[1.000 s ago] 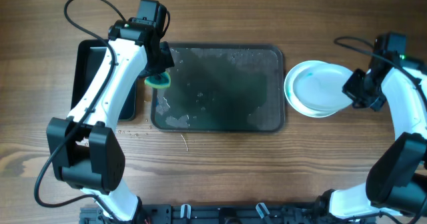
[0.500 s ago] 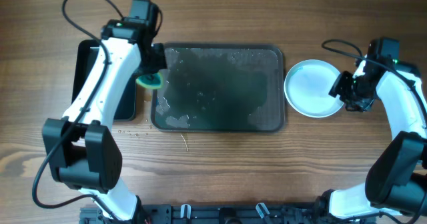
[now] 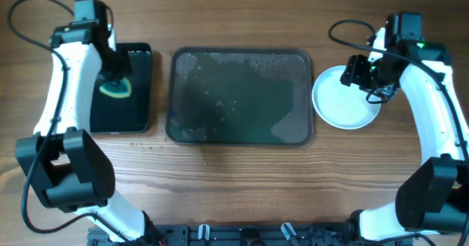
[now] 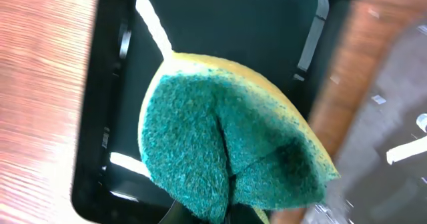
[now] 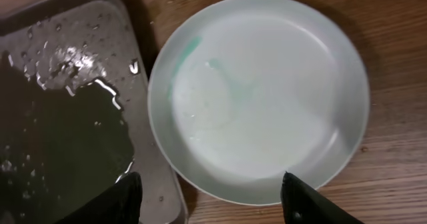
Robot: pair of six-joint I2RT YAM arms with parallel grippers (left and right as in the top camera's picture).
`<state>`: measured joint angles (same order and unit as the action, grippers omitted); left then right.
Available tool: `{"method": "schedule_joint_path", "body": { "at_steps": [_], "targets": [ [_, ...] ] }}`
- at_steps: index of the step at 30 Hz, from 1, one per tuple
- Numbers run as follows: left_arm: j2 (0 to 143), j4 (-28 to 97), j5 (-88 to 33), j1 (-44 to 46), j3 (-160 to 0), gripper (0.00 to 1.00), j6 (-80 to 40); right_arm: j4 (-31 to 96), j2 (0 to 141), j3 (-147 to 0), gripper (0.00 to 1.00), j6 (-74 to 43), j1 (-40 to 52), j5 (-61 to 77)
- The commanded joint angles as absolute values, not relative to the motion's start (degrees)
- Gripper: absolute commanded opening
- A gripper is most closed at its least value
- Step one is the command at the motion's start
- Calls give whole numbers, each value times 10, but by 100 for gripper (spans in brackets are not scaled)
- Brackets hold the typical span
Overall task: Clean dirty plates on tray and stack at the side
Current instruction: 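Lower the sponge into the black sponge tray and open the left gripper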
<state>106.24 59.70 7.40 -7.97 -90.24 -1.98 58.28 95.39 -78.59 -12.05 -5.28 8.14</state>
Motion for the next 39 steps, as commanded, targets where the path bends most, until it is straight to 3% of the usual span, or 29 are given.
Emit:
{"method": "schedule_joint_path", "body": {
  "at_steps": [1,10,14,16,20,21,22,27,32,35,39],
  "targets": [
    [1112,584,70,-118,-902,4,-2,579,945,-794,67,-112,-35,91],
    [1188,563,28,-133,-902,6,48,569,945,-794,73,-105,-24,91],
    [1188,554,28,-133,-902,24,47,570,945,-794,77,-105,-24,92],
    [1188,551,28,-133,-902,39,47,570,945,-793,77,-100,-24,108],
    [1185,547,33,-133,-903,50,47,569,946,-787,77,-90,-24,141],
    [1183,548,35,-132,-905,57,47,569,946,-784,77,-89,-24,143],
    [1180,549,35,-132,-907,75,47,570,946,-782,77,-89,-24,146],
    [1140,571,34,-131,-927,80,39,596,946,-768,76,-90,-24,176],
    [1070,616,-41,-112,-939,85,38,652,947,-764,64,-80,-17,196],
    [1032,641,-103,-90,-939,100,38,669,947,-754,57,-75,3,194],
    [1016,656,-124,-49,-939,100,33,641,947,-701,43,-88,41,183]
  ]
}}
